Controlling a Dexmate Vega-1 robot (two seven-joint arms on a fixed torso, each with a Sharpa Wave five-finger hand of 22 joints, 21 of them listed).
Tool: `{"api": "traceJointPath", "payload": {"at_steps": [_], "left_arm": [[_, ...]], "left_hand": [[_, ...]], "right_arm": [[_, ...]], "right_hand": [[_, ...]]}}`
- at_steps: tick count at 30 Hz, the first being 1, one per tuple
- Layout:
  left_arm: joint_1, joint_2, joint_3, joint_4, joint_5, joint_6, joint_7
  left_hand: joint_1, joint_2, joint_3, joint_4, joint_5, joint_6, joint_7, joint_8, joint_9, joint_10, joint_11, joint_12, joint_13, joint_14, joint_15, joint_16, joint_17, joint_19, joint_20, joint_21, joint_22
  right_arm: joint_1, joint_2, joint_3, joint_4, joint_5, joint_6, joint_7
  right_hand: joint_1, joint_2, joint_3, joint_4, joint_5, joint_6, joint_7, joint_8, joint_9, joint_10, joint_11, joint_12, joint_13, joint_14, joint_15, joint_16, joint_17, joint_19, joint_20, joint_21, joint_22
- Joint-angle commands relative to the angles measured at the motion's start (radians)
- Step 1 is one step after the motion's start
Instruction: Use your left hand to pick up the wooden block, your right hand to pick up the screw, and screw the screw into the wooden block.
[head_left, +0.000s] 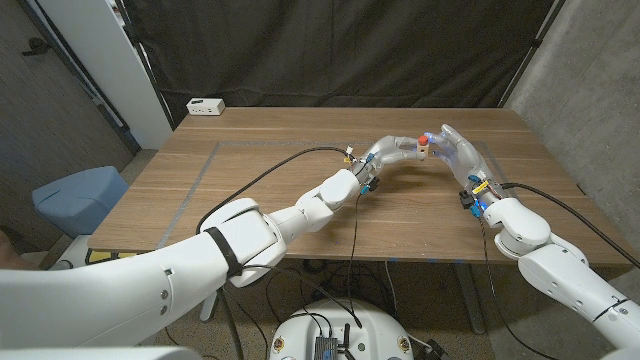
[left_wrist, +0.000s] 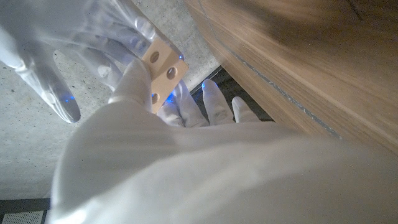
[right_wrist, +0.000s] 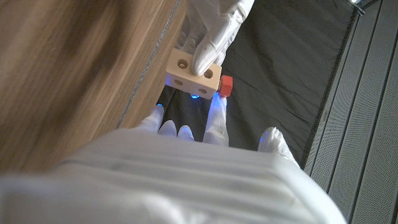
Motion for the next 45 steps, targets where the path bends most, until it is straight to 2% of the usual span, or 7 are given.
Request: {"api": "traceJointPath", "payload": {"at_steps": [1, 18, 45], "left_arm": [[-0.003, -0.003, -0.002, 0.003, -0.007, 0.019, -0.009], [-0.004, -0.005, -0.001, 0.004, -0.012, 0.029, -0.013], [0.004, -0.005, 0.001, -0.003, -0.002, 0.001, -0.012]], "left_hand": [[-0.036, 0.045, 0.052, 0.052, 0.008, 0.021, -0.004, 0.011, 0.005, 0.01, 0.002, 0.008, 0.005, 0.002, -0.091, 0.006, 0.001, 0.006, 0.001, 0.003, 0.005], [-0.037, 0.043, 0.048, 0.052, 0.007, 0.031, -0.004, 0.015, 0.005, 0.019, 0.0, 0.014, 0.006, 0.009, -0.093, 0.01, 0.003, 0.009, -0.001, 0.004, 0.005], [-0.041, 0.044, 0.048, 0.054, 0.007, 0.029, -0.003, 0.014, 0.005, 0.017, -0.001, 0.015, 0.007, 0.01, -0.093, 0.008, 0.003, 0.009, -0.001, 0.004, 0.005]], "right_arm": [[-0.003, 0.01, 0.003, -0.004, 0.001, -0.001, -0.013], [-0.006, 0.012, 0.002, 0.002, 0.004, 0.006, -0.008], [-0.056, 0.013, 0.028, -0.025, -0.005, 0.021, -0.025]], "right_hand": [[0.006, 0.002, 0.008, -0.001, 0.009, 0.015, 0.006, 0.006, 0.001, 0.004, 0.001, 0.004, 0.002, -0.017, 0.003, 0.007, 0.001, 0.001, 0.0, 0.008, 0.003], [0.011, 0.002, 0.013, -0.006, 0.008, 0.053, 0.016, 0.013, 0.002, 0.019, -0.008, 0.008, 0.001, -0.01, 0.002, 0.009, -0.002, 0.007, -0.002, 0.01, 0.003], [0.014, 0.005, 0.018, -0.01, 0.006, 0.133, 0.022, 0.028, 0.003, 0.064, -0.013, 0.016, 0.001, 0.008, -0.003, 0.014, -0.006, 0.021, -0.002, 0.013, 0.003]]}}
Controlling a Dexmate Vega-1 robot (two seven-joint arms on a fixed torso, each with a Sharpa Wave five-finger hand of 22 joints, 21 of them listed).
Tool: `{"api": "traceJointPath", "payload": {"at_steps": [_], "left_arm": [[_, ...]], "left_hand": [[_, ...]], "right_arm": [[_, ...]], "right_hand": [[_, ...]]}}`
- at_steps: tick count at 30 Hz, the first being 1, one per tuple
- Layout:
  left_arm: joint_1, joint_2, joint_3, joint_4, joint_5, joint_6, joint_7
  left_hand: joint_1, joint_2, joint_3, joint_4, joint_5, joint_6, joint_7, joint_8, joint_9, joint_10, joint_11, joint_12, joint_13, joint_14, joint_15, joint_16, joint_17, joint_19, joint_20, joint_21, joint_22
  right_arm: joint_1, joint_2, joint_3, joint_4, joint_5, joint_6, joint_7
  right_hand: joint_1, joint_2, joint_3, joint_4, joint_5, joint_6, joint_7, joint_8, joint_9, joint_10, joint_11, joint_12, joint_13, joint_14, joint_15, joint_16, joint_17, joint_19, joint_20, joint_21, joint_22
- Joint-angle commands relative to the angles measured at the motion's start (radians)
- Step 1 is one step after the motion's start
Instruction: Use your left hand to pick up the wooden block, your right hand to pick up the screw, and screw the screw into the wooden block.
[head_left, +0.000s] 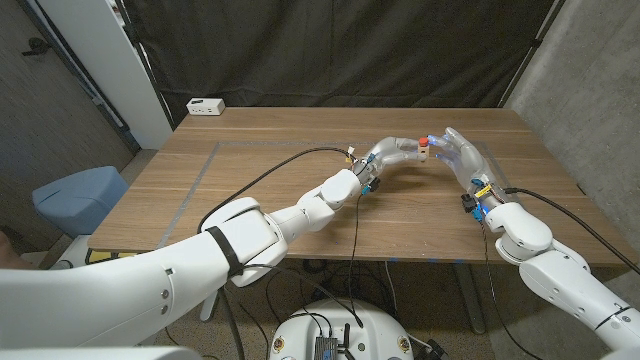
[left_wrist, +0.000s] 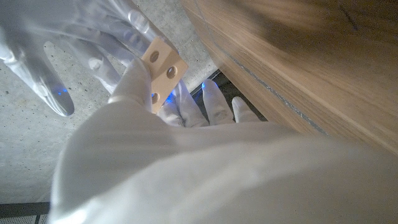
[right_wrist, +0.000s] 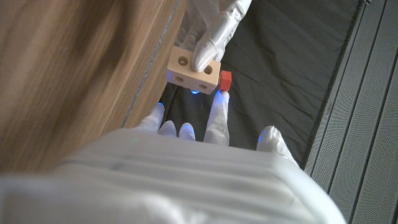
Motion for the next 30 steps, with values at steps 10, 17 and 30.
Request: {"api": "traceJointPath", "payload": {"at_steps": [10, 17, 30], "left_arm": [[0.012, 0.003, -0.004, -0.01, 0.008, -0.023, -0.001], [0.015, 0.004, -0.005, -0.013, 0.011, -0.025, -0.003], [0.018, 0.001, -0.008, -0.015, 0.012, -0.019, -0.008]], "left_hand": [[-0.041, 0.042, 0.048, 0.053, 0.007, 0.029, -0.005, 0.015, 0.006, 0.014, -0.002, 0.017, 0.004, 0.01, -0.093, 0.004, 0.002, 0.01, -0.002, 0.004, 0.005], [-0.041, 0.043, 0.048, 0.053, 0.007, 0.024, -0.006, 0.013, 0.006, 0.01, -0.001, 0.015, 0.004, 0.008, -0.089, 0.004, 0.003, 0.009, -0.001, 0.004, 0.005], [-0.043, 0.043, 0.047, 0.054, 0.007, 0.024, -0.004, 0.012, 0.006, 0.013, -0.002, 0.016, 0.002, 0.007, -0.089, 0.003, 0.003, 0.007, 0.0, 0.003, 0.005]], "right_arm": [[-0.03, 0.004, 0.016, -0.024, -0.009, 0.006, -0.01], [-0.041, 0.007, 0.024, -0.031, -0.01, 0.007, -0.015], [-0.057, 0.007, 0.034, -0.033, -0.019, 0.019, -0.007]], "right_hand": [[0.008, -0.002, 0.011, -0.002, 0.006, 0.048, 0.017, 0.013, 0.006, 0.026, -0.007, 0.008, 0.002, 0.012, -0.001, 0.01, 0.001, 0.013, 0.001, 0.009, 0.003], [0.008, -0.001, 0.012, -0.002, 0.006, 0.064, 0.022, 0.014, 0.006, 0.037, -0.006, 0.009, 0.002, 0.017, -0.003, 0.011, 0.001, 0.017, -0.001, 0.01, 0.003], [0.01, 0.0, 0.014, -0.004, 0.006, 0.077, 0.023, 0.013, 0.006, 0.045, -0.008, 0.008, 0.002, 0.023, -0.005, 0.012, 0.0, 0.022, -0.001, 0.01, 0.003]]}}
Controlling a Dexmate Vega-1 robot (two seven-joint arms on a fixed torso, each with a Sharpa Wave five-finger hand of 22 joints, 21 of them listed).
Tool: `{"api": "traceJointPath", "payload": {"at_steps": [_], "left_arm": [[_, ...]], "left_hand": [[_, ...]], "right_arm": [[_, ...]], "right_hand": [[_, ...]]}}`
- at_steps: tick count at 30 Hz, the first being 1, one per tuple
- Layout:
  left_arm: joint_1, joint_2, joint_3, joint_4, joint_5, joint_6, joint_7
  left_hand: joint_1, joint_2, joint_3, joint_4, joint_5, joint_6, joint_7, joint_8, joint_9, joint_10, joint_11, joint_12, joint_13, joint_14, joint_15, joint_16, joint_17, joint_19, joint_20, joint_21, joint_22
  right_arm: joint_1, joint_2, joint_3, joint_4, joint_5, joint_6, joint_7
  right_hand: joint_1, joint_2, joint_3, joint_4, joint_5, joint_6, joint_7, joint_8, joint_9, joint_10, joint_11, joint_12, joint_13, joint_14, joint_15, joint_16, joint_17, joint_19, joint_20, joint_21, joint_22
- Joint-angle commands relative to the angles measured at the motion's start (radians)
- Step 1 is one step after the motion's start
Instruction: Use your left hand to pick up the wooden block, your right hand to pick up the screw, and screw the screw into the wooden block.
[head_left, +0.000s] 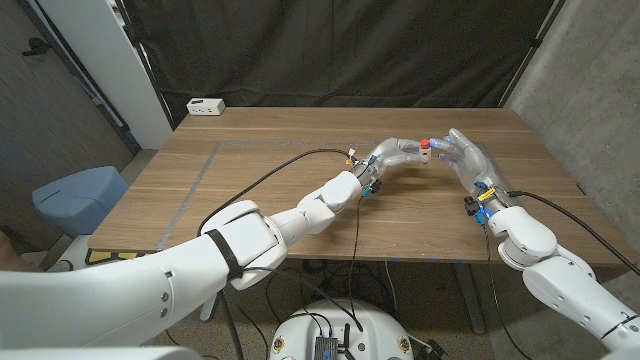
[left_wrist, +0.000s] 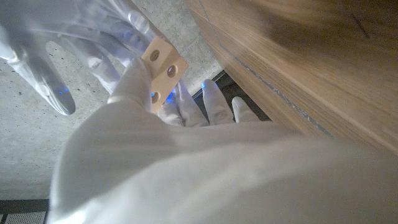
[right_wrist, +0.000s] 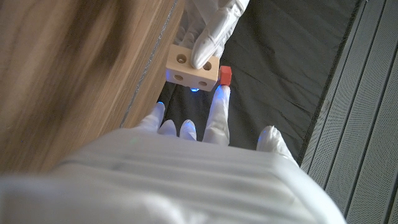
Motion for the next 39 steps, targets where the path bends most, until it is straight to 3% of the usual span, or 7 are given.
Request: {"api": "traceJointPath", "payload": {"at_steps": [1, 39], "left_arm": [[0.003, -0.002, -0.003, -0.002, 0.002, 0.004, -0.003], [-0.011, -0.007, -0.001, 0.004, -0.007, 0.043, -0.021]], "left_hand": [[-0.036, 0.05, 0.047, 0.054, 0.003, 0.015, -0.011, 0.013, 0.005, 0.01, -0.001, 0.016, 0.003, 0.008, -0.089, 0.003, 0.003, 0.007, 0.001, 0.003, 0.005], [-0.039, 0.049, 0.046, 0.054, 0.003, 0.009, -0.01, 0.01, 0.005, 0.004, 0.002, 0.014, 0.002, 0.006, -0.087, 0.002, 0.002, 0.007, 0.0, 0.003, 0.005]], "right_arm": [[-0.014, 0.004, 0.009, -0.006, -0.003, 0.005, 0.001], [-0.027, -0.008, 0.028, -0.012, 0.015, -0.01, 0.026]], "right_hand": [[0.01, 0.0, 0.01, 0.0, 0.006, 0.01, -0.002, 0.001, 0.006, 0.007, -0.001, 0.004, 0.002, 0.007, 0.0, 0.007, 0.0, 0.008, 0.003, 0.01, 0.003], [0.008, 0.001, 0.014, 0.0, 0.006, 0.055, 0.005, -0.003, 0.006, 0.041, -0.004, 0.003, 0.003, 0.016, -0.002, 0.007, 0.0, 0.013, 0.003, 0.008, 0.003]]}}
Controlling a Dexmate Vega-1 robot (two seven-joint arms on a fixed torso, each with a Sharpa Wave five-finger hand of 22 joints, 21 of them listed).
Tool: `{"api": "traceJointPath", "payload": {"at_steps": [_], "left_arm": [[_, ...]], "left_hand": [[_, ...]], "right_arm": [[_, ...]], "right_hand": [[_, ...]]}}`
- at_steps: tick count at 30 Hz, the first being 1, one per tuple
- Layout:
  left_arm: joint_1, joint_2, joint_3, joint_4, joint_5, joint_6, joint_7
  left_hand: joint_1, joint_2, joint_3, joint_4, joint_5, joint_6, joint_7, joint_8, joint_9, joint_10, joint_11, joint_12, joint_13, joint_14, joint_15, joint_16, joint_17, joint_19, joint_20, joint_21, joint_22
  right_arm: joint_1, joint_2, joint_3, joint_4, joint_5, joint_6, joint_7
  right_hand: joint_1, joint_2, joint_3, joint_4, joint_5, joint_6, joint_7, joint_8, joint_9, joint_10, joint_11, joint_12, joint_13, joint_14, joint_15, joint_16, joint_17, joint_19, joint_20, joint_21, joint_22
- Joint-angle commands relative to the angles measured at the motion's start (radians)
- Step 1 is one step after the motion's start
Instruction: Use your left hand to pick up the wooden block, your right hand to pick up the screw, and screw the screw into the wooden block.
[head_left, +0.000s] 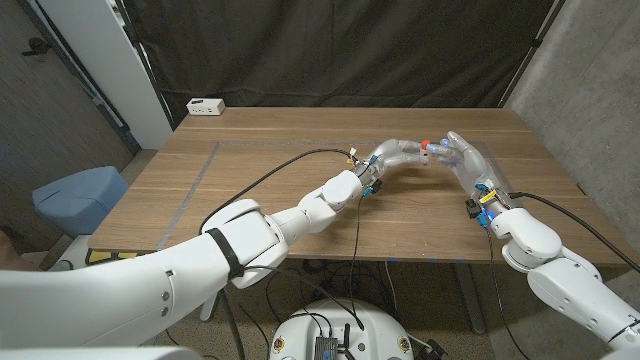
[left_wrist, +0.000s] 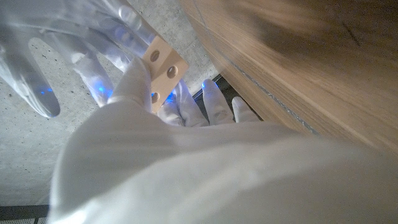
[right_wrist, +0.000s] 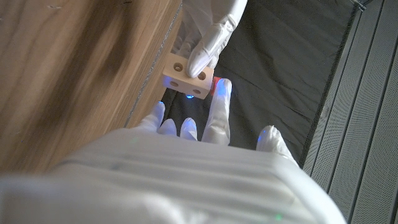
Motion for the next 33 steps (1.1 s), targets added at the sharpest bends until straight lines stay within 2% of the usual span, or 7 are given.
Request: {"api": "traceJointPath", "payload": {"at_steps": [1, 9, 14, 21, 33], "left_arm": [[-0.004, -0.001, 0.003, 0.001, -0.001, 0.006, -0.004], [-0.006, 0.0, 0.005, -0.001, 0.001, 0.007, -0.005], [-0.006, 0.001, 0.008, -0.002, 0.006, 0.005, -0.002], [-0.005, 0.012, 0.017, -0.015, 0.026, -0.014, 0.015], [0.008, 0.041, 0.021, -0.066, 0.062, -0.022, 0.036]], "left_hand": [[-0.04, 0.049, 0.046, 0.054, 0.003, 0.011, -0.008, 0.01, 0.005, 0.005, 0.002, 0.014, 0.003, 0.006, -0.087, 0.002, 0.003, 0.007, 0.0, 0.003, 0.005], [-0.04, 0.048, 0.046, 0.054, 0.003, 0.014, -0.007, 0.011, 0.005, 0.007, 0.001, 0.016, 0.004, 0.007, -0.086, 0.002, 0.002, 0.007, 0.0, 0.003, 0.005], [-0.04, 0.047, 0.045, 0.053, 0.003, 0.016, -0.007, 0.012, 0.005, 0.01, 0.0, 0.017, 0.004, 0.009, -0.084, 0.003, 0.003, 0.007, -0.001, 0.003, 0.005], [-0.04, 0.047, 0.045, 0.053, 0.003, 0.019, -0.007, 0.013, 0.005, 0.012, 0.0, 0.018, 0.004, 0.01, -0.085, 0.004, 0.003, 0.007, 0.0, 0.003, 0.005], [-0.045, 0.041, 0.039, 0.054, 0.002, 0.026, -0.006, 0.015, 0.005, 0.02, 0.002, 0.023, 0.006, 0.016, -0.087, 0.007, 0.005, 0.006, -0.002, 0.003, 0.005]], "right_arm": [[-0.009, 0.006, 0.009, -0.002, 0.003, 0.002, -0.009], [-0.02, 0.013, 0.022, -0.008, -0.008, 0.005, -0.03], [-0.021, 0.019, 0.026, -0.009, -0.02, 0.01, -0.04], [-0.021, 0.024, 0.029, -0.011, -0.029, 0.006, -0.048], [-0.028, 0.027, 0.036, -0.02, -0.045, -0.004, -0.062]], "right_hand": [[0.008, 0.001, 0.007, 0.001, 0.006, 0.009, -0.004, -0.003, 0.0, 0.013, -0.001, 0.004, 0.002, 0.006, -0.001, 0.004, 0.0, 0.009, 0.001, 0.008, 0.003], [0.008, 0.0, 0.007, 0.0, 0.006, -0.001, -0.006, -0.011, 0.0, 0.017, 0.003, 0.003, 0.002, 0.011, -0.001, 0.005, -0.001, 0.015, 0.0, 0.01, 0.003], [0.008, -0.002, 0.008, -0.001, 0.006, -0.056, -0.019, -0.038, 0.001, 0.003, 0.008, -0.006, 0.003, 0.013, -0.002, 0.004, -0.002, 0.017, 0.001, 0.009, 0.003], [0.007, -0.004, 0.008, -0.002, 0.005, -0.108, -0.035, -0.057, 0.001, -0.013, 0.015, -0.014, 0.003, 0.01, 0.0, 0.001, -0.002, 0.018, 0.002, 0.007, 0.003], [0.007, -0.006, 0.007, -0.005, 0.004, -0.158, -0.038, -0.065, 0.002, -0.031, 0.013, -0.02, 0.003, 0.007, 0.003, -0.002, -0.003, 0.031, 0.0, 0.01, 0.003]]}}
